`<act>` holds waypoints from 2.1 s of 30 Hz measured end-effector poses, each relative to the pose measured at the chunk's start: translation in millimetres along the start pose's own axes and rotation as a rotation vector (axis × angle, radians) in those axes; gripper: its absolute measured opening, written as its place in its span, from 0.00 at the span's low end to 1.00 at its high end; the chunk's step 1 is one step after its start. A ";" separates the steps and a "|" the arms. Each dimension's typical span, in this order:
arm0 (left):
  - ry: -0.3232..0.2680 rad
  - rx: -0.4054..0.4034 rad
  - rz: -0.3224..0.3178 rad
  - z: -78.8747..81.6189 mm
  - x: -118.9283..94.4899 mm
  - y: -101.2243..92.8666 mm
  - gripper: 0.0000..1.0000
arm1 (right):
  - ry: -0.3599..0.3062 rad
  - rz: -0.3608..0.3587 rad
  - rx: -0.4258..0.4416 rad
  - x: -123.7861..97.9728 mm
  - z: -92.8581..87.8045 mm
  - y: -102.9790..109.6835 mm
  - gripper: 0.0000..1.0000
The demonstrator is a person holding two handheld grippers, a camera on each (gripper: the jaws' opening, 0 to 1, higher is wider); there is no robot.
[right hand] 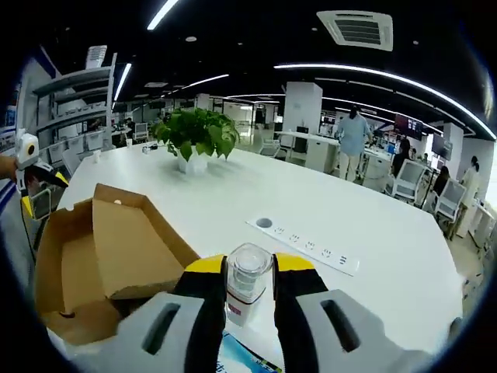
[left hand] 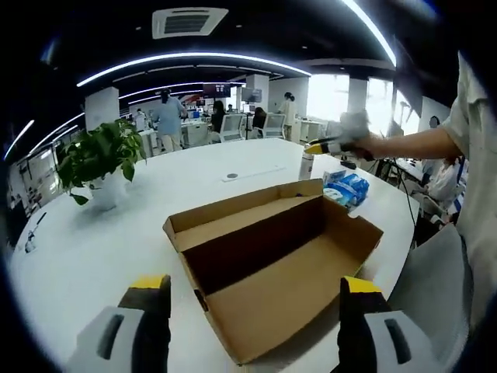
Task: Operate the shoe box by opening the lid, removing the specified soft item, and placing it in the target area until the item is outside and the box remains undamaged.
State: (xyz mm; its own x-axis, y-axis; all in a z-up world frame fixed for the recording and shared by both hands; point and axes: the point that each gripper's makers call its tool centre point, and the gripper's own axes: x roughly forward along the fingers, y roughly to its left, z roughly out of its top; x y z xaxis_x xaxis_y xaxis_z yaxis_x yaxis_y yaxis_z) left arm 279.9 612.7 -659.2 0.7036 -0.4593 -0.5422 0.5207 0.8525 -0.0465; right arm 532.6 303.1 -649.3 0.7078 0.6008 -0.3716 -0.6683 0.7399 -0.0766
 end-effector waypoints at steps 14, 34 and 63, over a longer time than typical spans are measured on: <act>0.045 -0.016 0.016 -15.7 2.5 3.2 0.82 | 0.054 -0.095 -0.008 -1.7 -35.2 -2.0 0.20; 0.082 -0.024 0.036 -27.7 0.1 1.8 0.72 | 0.078 -0.115 -0.067 -11.0 -35.8 2.9 0.22; 0.179 -0.153 0.167 -56.4 -3.7 23.3 0.34 | 0.124 -0.075 -0.145 -30.1 -6.7 28.0 0.25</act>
State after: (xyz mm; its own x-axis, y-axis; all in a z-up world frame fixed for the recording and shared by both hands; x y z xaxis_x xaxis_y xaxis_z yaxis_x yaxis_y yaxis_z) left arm 262.2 648.4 -705.6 0.6698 -0.2699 -0.6917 0.3160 0.9466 -0.0633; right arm 491.1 303.7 -646.5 0.7295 0.4971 -0.4698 -0.6469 0.7245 -0.2380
